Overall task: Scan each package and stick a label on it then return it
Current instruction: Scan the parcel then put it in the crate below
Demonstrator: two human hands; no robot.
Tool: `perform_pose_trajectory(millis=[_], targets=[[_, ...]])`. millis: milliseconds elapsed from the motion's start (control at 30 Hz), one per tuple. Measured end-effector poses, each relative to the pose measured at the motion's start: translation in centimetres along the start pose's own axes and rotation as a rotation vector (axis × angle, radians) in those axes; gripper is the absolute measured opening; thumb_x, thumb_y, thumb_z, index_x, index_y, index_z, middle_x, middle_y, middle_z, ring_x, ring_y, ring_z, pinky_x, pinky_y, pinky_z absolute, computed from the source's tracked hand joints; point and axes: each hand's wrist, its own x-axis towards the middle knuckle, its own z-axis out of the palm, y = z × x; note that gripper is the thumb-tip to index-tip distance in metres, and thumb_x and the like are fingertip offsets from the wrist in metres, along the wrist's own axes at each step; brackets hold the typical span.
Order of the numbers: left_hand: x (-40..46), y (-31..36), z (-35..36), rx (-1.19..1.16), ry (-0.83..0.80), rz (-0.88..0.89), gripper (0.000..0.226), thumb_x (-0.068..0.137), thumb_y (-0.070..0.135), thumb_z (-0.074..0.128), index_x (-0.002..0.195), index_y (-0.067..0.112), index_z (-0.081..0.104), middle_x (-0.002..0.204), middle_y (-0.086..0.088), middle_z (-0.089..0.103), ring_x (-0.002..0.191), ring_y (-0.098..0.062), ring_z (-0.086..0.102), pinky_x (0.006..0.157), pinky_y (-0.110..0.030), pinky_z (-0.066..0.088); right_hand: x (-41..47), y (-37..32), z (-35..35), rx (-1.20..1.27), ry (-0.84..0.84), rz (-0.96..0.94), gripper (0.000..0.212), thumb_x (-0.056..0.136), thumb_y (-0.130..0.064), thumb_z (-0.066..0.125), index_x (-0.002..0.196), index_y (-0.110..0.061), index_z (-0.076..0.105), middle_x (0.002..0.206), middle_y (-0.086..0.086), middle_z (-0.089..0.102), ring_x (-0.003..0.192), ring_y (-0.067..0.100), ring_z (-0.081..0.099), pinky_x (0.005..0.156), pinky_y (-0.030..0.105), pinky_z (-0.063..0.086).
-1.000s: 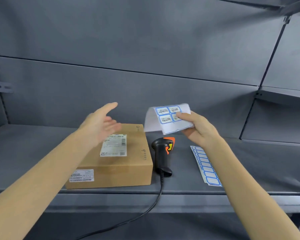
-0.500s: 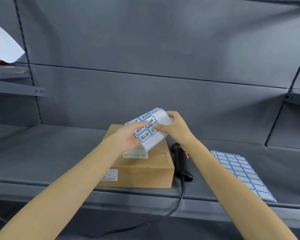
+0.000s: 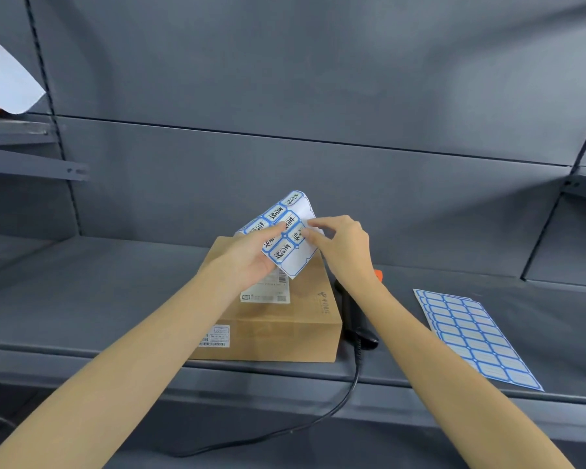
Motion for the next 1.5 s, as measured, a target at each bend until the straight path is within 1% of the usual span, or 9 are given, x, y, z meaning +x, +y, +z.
perform_pose_trajectory(millis=[100, 300, 400, 533, 767, 1033, 1233, 1367, 1500], targets=[[0.2, -0.2, -0.1, 0.024, -0.016, 0.018, 0.035, 0.093, 0.005, 0.057, 0.128, 0.007, 0.057, 0.111, -0.015, 0.07, 0.088, -0.025, 0.072, 0.066, -0.034, 0.059, 0.0, -0.1, -0.1, 0.087, -0.042, 0.076, 0.017, 0.087, -0.03, 0.069, 0.101, -0.022, 0.075, 0.086, -0.02, 0.065, 0.077, -0.004, 0.061, 0.062, 0.006, 0.044], [0.4, -0.7, -0.4, 0.064, -0.068, 0.041, 0.028, 0.095, 0.006, 0.056, 0.122, 0.011, 0.059, 0.1, -0.008, 0.074, 0.086, -0.021, 0.073, 0.063, -0.031, 0.058, 0.0, 0.0, -0.2, 0.265, -0.129, 0.198, 0.021, 0.084, -0.03, 0.072, 0.101, -0.018, 0.073, 0.095, -0.008, 0.074, 0.087, 0.003, 0.069, 0.074, 0.024, 0.057], [0.7, -0.6, -0.8, 0.061, -0.028, 0.044, 0.037, 0.09, 0.006, 0.063, 0.126, 0.009, 0.058, 0.115, -0.013, 0.069, 0.101, -0.028, 0.069, 0.081, -0.04, 0.058, 0.2, 0.1, -0.4, 0.334, -0.162, 0.228, 0.016, 0.081, -0.028, 0.076, 0.093, -0.017, 0.073, 0.09, -0.006, 0.075, 0.083, 0.004, 0.07, 0.073, 0.024, 0.057], [1.0, -0.6, -1.2, 0.058, 0.023, 0.033, 0.045, 0.086, 0.005, 0.068, 0.129, 0.005, 0.056, 0.122, -0.016, 0.065, 0.109, -0.034, 0.065, 0.097, -0.049, 0.049, 0.2, 0.1, -0.7, 0.435, -0.166, 0.249, 0.014, 0.078, -0.024, 0.08, 0.084, -0.015, 0.071, 0.084, -0.005, 0.074, 0.072, 0.0, 0.068, 0.059, 0.012, 0.049], [1.0, -0.3, -1.5, 0.082, 0.12, 0.025, 0.055, 0.079, 0.006, 0.076, 0.129, 0.006, 0.054, 0.117, -0.017, 0.067, 0.103, -0.035, 0.067, 0.097, -0.052, 0.049, -0.1, -0.2, -1.2, 0.298, -0.168, 0.19, 0.009, 0.081, -0.027, 0.076, 0.085, -0.02, 0.072, 0.083, -0.006, 0.074, 0.077, 0.003, 0.067, 0.067, 0.018, 0.05], [0.5, 0.0, -1.6, 0.162, 0.16, 0.09, 0.034, 0.086, 0.005, 0.068, 0.12, 0.004, 0.063, 0.11, -0.016, 0.07, 0.101, -0.033, 0.068, 0.093, -0.052, 0.051, -0.4, -1.2, -1.0, 0.316, -0.179, 0.107, 0.004, 0.082, -0.022, 0.074, 0.08, -0.02, 0.071, 0.078, -0.007, 0.07, 0.072, 0.004, 0.061, 0.068, 0.018, 0.049], [-0.3, 1.1, -2.2, 0.137, 0.279, 0.203, 0.031, 0.09, 0.002, 0.063, 0.12, 0.004, 0.062, 0.11, -0.012, 0.069, 0.095, -0.028, 0.068, 0.086, -0.043, 0.055, -0.4, -1.1, -1.6, 0.613, -0.089, 0.335, 0.002, 0.086, -0.013, 0.069, 0.085, -0.011, 0.069, 0.076, 0.001, 0.065, 0.066, 0.011, 0.055, 0.06, 0.019, 0.047], [-0.5, 3.0, -3.7, 0.112, 0.378, 0.273, 0.033, 0.088, 0.004, 0.066, 0.121, 0.003, 0.061, 0.112, -0.011, 0.069, 0.097, -0.026, 0.068, 0.088, -0.041, 0.055, -1.0, 0.2, -1.3, 0.474, -0.173, 0.491, 0.003, 0.085, -0.01, 0.069, 0.082, -0.011, 0.069, 0.071, 0.002, 0.063, 0.061, 0.01, 0.051, 0.052, 0.016, 0.041], [-0.8, 4.4, -4.8, 0.1, 0.409, 0.312, 0.038, 0.089, 0.004, 0.065, 0.127, 0.004, 0.057, 0.118, -0.011, 0.067, 0.102, -0.026, 0.068, 0.087, -0.04, 0.055, -1.7, 0.3, 0.4, 0.37, -0.271, 0.573, 0.013, 0.083, -0.005, 0.07, 0.071, -0.01, 0.068, 0.048, -0.002, 0.057, 0.042, 0.006, 0.044, 0.038, 0.015, 0.03]])
